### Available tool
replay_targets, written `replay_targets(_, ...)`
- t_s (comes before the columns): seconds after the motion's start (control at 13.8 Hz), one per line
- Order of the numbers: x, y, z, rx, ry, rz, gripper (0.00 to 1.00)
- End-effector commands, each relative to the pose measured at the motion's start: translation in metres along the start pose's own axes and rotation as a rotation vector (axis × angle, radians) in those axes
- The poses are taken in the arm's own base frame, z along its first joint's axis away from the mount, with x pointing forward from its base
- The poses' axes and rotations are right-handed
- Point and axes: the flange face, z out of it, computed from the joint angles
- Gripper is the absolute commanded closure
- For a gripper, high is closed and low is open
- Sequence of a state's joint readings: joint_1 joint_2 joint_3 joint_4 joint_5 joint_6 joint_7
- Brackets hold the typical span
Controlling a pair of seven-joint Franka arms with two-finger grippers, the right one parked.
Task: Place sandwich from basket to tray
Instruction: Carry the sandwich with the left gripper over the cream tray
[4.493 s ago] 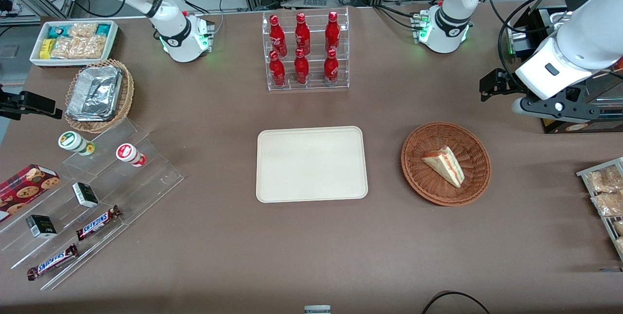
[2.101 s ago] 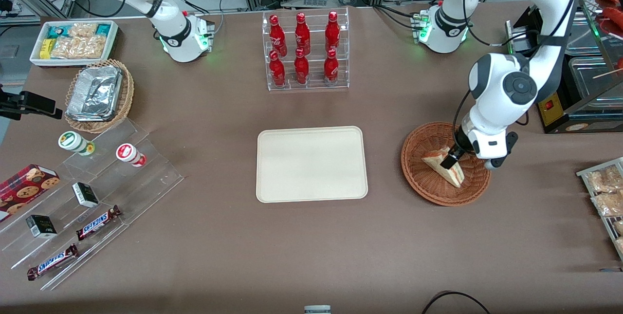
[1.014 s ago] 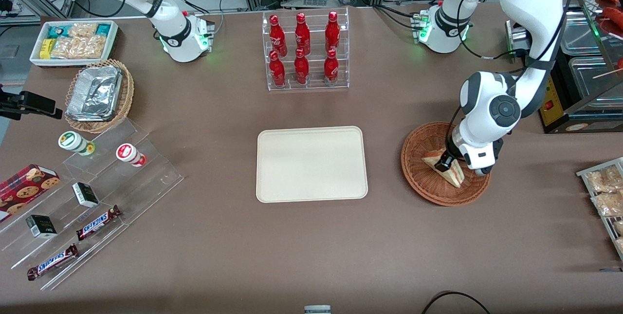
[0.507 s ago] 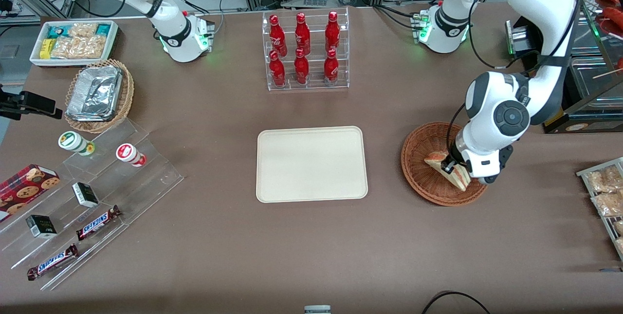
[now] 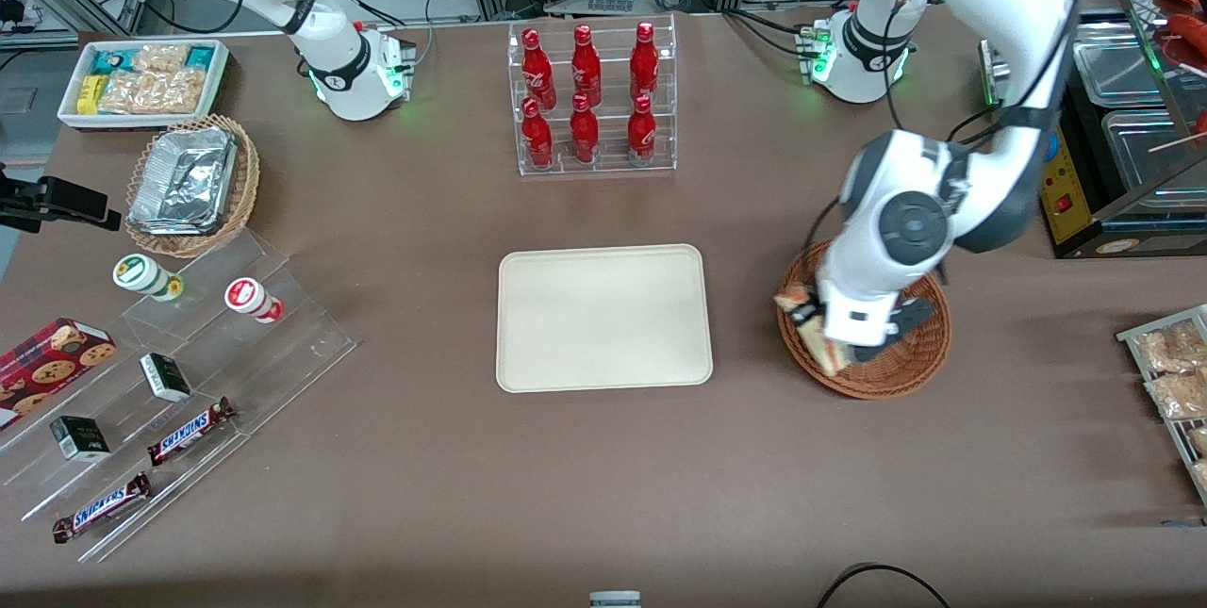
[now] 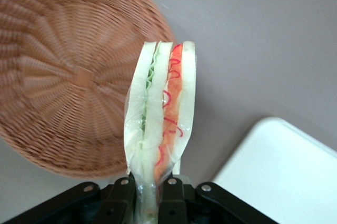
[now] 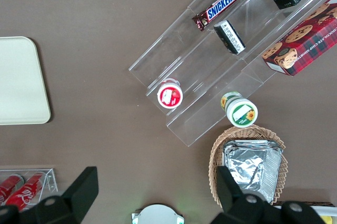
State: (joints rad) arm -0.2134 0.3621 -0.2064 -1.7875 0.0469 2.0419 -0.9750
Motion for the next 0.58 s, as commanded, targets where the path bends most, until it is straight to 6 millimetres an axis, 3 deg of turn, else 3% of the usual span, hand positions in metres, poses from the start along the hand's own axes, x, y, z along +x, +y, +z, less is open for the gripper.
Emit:
replay_targets(0.0,-0.030,0.055,0.002,-0.009,-0.036,0.097,1.00)
replay_targets(0.51,-0.132,0.149,0.042,-0.008,-0.048,0.234,1.00)
